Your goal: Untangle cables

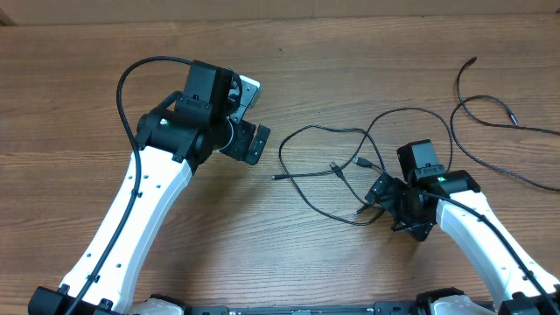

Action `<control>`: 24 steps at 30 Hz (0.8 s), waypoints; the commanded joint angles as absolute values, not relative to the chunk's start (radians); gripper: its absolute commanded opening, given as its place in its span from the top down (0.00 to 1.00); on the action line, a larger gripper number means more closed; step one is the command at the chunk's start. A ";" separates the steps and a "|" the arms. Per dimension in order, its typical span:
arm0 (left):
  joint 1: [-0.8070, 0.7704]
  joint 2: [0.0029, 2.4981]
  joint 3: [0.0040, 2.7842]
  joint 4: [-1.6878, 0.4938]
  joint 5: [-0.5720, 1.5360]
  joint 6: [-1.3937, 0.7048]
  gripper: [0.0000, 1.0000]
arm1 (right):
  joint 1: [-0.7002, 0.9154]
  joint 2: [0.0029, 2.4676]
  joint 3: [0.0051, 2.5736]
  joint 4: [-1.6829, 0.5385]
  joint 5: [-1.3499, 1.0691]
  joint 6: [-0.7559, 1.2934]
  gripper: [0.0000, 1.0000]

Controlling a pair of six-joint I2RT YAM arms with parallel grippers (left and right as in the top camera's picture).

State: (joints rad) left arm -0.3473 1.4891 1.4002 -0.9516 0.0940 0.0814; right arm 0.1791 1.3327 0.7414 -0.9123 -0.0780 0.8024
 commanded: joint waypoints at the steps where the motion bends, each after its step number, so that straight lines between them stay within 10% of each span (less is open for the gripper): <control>1: -0.354 1.491 1.409 -0.953 0.106 0.097 0.00 | 0.183 1.332 0.750 -0.920 -0.100 0.913 0.07; 24: -0.354 1.499 1.307 -0.896 0.105 0.101 0.00 | 0.184 1.336 0.587 -0.739 -0.124 1.047 0.32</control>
State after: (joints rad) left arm -0.3473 1.4910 1.3220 -0.9108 0.0940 0.0814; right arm 0.1791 1.3338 0.5922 -0.7574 -0.1627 1.0420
